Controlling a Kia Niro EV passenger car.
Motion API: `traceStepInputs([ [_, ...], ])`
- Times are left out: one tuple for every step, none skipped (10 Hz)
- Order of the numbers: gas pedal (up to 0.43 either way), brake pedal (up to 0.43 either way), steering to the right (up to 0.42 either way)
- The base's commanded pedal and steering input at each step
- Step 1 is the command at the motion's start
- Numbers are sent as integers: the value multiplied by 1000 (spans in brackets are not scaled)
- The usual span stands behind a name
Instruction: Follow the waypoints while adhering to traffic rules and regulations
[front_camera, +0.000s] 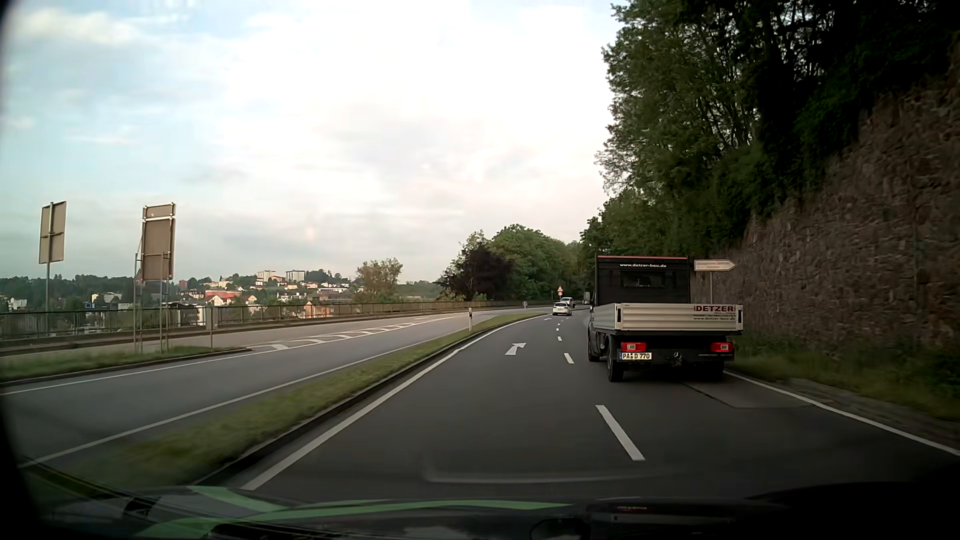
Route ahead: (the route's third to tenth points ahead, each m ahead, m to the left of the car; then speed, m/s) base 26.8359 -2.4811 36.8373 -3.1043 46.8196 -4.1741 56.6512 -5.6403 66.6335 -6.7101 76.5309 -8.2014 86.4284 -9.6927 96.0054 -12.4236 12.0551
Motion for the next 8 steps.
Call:
traceStepInputs([
  [67, 0, 0],
  [67, 0, 1],
  [67, 0, 2],
  [67, 0, 2],
  [67, 0, 2],
  [67, 0, 2],
  [67, 0, 2],
  [67, 0, 3],
])
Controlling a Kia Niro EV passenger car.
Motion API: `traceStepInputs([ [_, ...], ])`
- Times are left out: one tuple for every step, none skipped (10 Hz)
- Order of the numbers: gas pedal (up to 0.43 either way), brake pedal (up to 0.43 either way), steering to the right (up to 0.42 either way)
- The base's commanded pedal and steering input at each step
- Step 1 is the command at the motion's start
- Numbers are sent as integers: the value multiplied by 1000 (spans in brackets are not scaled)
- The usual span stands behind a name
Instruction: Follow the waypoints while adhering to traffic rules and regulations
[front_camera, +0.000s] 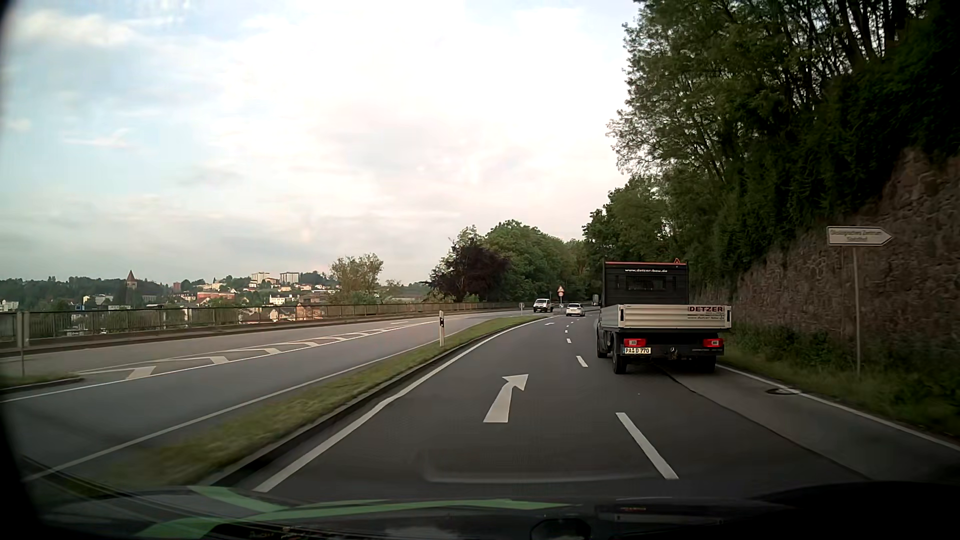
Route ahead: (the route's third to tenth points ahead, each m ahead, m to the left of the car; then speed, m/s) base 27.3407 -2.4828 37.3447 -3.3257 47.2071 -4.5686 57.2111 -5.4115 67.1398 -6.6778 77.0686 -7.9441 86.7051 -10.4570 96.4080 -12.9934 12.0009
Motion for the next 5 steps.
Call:
traceStepInputs([
  [67, 0, 4],
  [67, 0, 5],
  [67, 0, 6],
  [67, 0, 8],
  [79, 0, 9],
])
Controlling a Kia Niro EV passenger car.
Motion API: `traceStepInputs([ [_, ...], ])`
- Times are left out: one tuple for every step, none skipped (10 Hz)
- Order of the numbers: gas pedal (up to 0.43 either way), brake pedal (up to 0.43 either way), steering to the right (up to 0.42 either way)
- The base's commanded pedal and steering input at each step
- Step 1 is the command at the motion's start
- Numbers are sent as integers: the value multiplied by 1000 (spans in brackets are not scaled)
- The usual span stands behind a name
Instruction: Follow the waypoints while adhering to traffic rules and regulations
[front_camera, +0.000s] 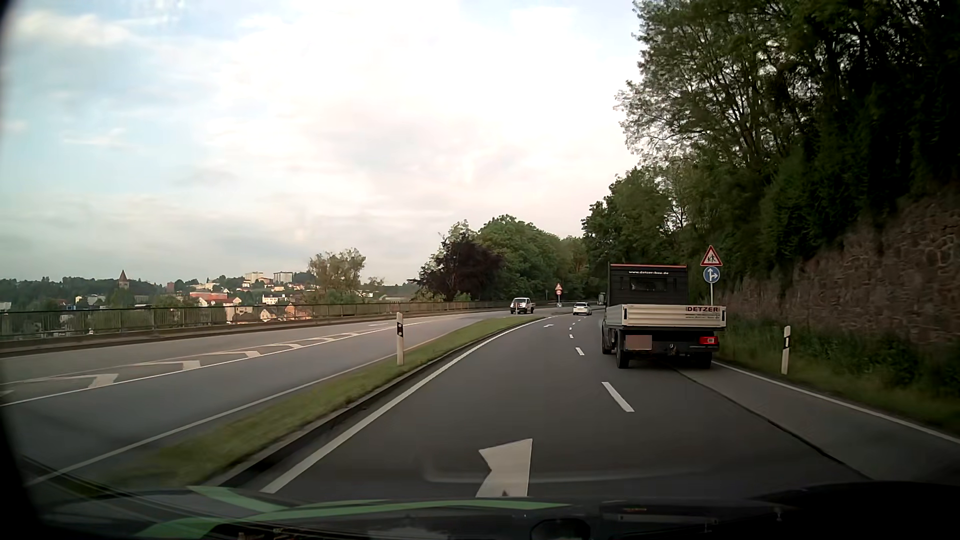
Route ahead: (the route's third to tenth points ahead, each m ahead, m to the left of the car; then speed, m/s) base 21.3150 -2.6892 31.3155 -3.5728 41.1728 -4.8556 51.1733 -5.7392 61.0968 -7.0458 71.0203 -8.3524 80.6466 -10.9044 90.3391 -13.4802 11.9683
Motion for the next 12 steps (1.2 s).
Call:
traceStepInputs([
  [79, 0, 11],
  [79, 0, 12],
  [98, 0, 13],
  [110, 0, 14],
  [110, 0, 14],
  [138, 0, 13],
  [157, 0, 13],
  [157, 0, 13],
  [157, 0, 13],
  [157, 0, 13],
  [157, 0, 13],
  [157, 0, 12],
])
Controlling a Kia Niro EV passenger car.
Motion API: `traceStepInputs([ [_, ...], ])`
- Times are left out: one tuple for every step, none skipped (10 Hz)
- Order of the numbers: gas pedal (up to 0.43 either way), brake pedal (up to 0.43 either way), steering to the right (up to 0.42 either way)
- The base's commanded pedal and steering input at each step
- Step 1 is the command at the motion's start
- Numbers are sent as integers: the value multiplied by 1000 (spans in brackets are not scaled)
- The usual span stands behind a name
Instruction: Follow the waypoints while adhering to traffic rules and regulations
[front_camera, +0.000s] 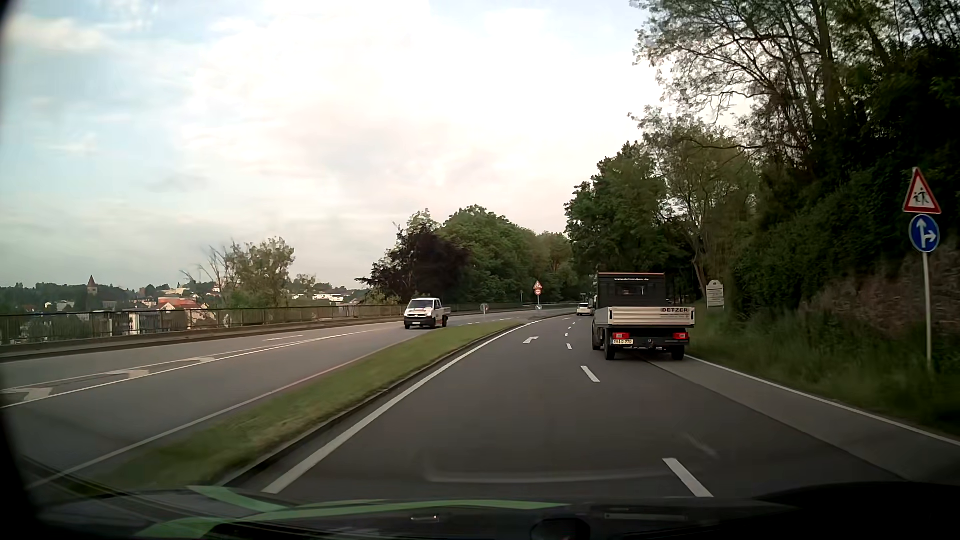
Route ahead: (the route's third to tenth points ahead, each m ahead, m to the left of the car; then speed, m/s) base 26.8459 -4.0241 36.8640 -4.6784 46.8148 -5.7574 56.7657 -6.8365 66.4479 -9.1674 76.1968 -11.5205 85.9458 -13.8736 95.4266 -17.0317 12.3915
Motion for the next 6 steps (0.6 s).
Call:
traceStepInputs([
  [157, 0, 11],
  [157, 0, 10],
  [157, 0, 10],
  [157, 0, 10],
  [157, 0, 10],
  [157, 0, 10],
])
